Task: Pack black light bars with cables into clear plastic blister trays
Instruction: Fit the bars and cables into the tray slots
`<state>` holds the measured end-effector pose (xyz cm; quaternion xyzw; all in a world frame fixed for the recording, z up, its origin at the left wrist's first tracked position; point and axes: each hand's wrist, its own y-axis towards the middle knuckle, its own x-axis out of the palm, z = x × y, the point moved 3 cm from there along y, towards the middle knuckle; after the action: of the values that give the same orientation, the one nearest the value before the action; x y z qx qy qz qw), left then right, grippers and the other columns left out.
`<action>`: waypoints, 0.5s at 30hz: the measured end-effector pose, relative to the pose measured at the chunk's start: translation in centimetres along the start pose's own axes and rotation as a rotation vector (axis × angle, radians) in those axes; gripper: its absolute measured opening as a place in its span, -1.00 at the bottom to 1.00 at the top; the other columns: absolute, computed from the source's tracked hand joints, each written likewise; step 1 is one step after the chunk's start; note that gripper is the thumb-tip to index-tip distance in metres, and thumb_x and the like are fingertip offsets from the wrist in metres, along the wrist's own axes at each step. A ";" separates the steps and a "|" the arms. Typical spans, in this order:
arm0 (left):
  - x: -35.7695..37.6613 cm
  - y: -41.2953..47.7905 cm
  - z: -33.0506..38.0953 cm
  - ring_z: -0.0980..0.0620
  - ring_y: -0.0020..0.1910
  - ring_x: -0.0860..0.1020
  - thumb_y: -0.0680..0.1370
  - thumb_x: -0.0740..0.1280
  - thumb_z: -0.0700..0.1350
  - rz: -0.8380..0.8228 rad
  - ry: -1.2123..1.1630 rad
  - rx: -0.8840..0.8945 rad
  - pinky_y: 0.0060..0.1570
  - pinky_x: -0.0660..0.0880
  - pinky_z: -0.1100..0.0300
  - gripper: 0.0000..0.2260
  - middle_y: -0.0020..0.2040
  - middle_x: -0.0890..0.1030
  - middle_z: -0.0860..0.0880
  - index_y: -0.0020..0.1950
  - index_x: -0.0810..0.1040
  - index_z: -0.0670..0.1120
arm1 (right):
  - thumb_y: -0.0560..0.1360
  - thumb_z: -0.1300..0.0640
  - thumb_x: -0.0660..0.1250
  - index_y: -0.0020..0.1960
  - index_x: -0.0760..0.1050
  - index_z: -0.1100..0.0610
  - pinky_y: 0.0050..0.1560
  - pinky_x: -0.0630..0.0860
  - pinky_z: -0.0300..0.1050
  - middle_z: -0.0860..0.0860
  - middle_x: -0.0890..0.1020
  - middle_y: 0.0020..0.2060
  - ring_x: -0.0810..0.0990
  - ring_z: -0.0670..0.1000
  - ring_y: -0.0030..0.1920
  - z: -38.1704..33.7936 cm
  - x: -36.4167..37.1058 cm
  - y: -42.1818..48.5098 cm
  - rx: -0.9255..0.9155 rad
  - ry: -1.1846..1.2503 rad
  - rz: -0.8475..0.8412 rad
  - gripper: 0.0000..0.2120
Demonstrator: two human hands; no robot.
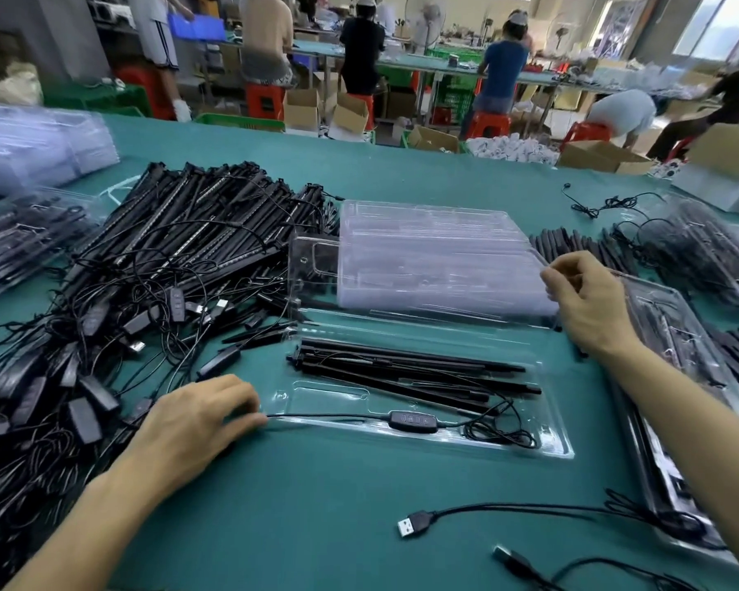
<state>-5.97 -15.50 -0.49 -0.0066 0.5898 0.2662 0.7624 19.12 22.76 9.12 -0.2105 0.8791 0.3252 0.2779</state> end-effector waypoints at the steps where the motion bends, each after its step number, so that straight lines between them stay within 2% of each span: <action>1: 0.0 0.1 0.0 0.12 -0.30 0.54 0.51 0.13 0.29 0.008 0.010 0.021 -0.37 0.48 0.15 -0.65 -0.22 0.55 0.21 -0.13 0.54 0.08 | 0.60 0.18 0.27 0.06 0.45 0.13 0.03 0.54 0.02 0.08 0.56 -0.08 0.56 0.12 -0.05 0.0 -0.1 -0.2 -0.009 -0.009 -0.021 -0.94; 3: 0.0 0.2 -0.1 0.10 -0.28 0.60 0.60 0.20 0.22 0.014 -0.012 0.041 -0.35 0.54 0.12 -0.72 -0.21 0.61 0.21 -0.02 0.58 0.08 | 0.62 0.20 0.22 0.15 0.48 0.15 0.09 0.51 -0.06 0.09 0.53 -0.02 0.53 0.02 -0.03 0.1 -0.1 -0.6 -0.024 -0.051 -0.065 -0.86; 4: 0.1 0.2 -0.2 0.09 -0.23 0.63 0.61 0.23 0.20 0.009 -0.028 0.046 -0.31 0.57 0.10 -0.75 -0.16 0.64 0.21 0.05 0.60 0.08 | 0.63 0.20 0.19 0.20 0.49 0.15 0.09 0.46 -0.21 0.10 0.50 -0.02 0.49 -0.09 -0.05 0.1 -0.1 -0.8 -0.041 -0.079 -0.086 -0.81; 5: 0.2 0.2 -0.2 0.10 -0.19 0.65 0.61 0.23 0.20 0.002 -0.041 0.053 -0.28 0.59 0.08 -0.73 -0.11 0.66 0.21 0.10 0.61 0.08 | 0.64 0.20 0.17 0.24 0.50 0.14 0.03 0.39 -0.38 0.09 0.47 -0.05 0.44 -0.20 -0.09 0.1 0.0 -1.0 -0.059 -0.098 -0.101 -0.77; 7: 0.5 0.1 -0.5 0.13 -0.21 0.61 0.56 0.15 0.26 -0.023 -0.063 0.048 -0.27 0.57 0.08 -0.63 -0.16 0.63 0.21 0.12 0.62 0.09 | 0.64 0.21 0.16 0.24 0.52 0.13 -0.13 0.30 -0.53 0.05 0.42 -0.11 0.38 -0.26 -0.16 -0.1 0.1 -1.2 -0.072 -0.100 -0.111 -0.76; 8: 0.6 0.1 -0.6 0.16 -0.27 0.57 0.54 0.14 0.27 -0.032 -0.080 0.038 -0.30 0.55 0.09 -0.62 -0.24 0.59 0.21 0.11 0.62 0.11 | 0.64 0.22 0.16 0.21 0.53 0.14 -0.15 0.29 -0.53 0.06 0.42 -0.10 0.38 -0.22 -0.16 0.0 0.1 -1.3 -0.068 -0.099 -0.117 -0.77; 10: 0.4 0.3 -0.8 0.23 -0.34 0.50 0.54 0.28 0.26 -0.022 -0.121 0.002 -0.35 0.52 0.10 -0.76 -0.35 0.52 0.18 0.04 0.62 0.18 | 0.64 0.21 0.16 0.19 0.54 0.13 -0.10 0.29 -0.46 0.11 0.46 -0.04 0.41 -0.08 -0.10 0.0 -0.1 -1.3 -0.066 -0.105 -0.140 -0.78; 12: -0.1 0.9 -0.9 0.20 -0.33 0.53 0.47 0.42 0.19 0.006 -0.147 -0.045 -0.35 0.50 0.13 -0.89 -0.35 0.55 0.19 -0.04 0.61 0.23 | 0.63 0.22 0.18 0.18 0.54 0.13 -0.04 0.29 -0.44 0.12 0.50 0.02 0.43 -0.03 -0.02 0.1 -0.3 -1.3 -0.073 -0.106 -0.164 -0.79; 15: -0.5 2.1 -1.1 0.22 -0.26 0.56 0.45 0.44 0.15 -0.003 -0.118 -0.118 -0.29 0.53 0.12 -0.92 -0.29 0.60 0.23 -0.15 0.61 0.19 | 0.62 0.24 0.22 0.18 0.56 0.14 -0.03 0.35 -0.43 0.04 0.55 0.03 0.49 -0.04 0.01 0.1 -0.9 -1.8 -0.101 -0.100 -0.184 -0.79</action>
<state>-7.92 -14.23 0.29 -0.0364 0.5272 0.2993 0.7944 20.78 21.71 8.82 -0.2874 0.8235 0.3521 0.3394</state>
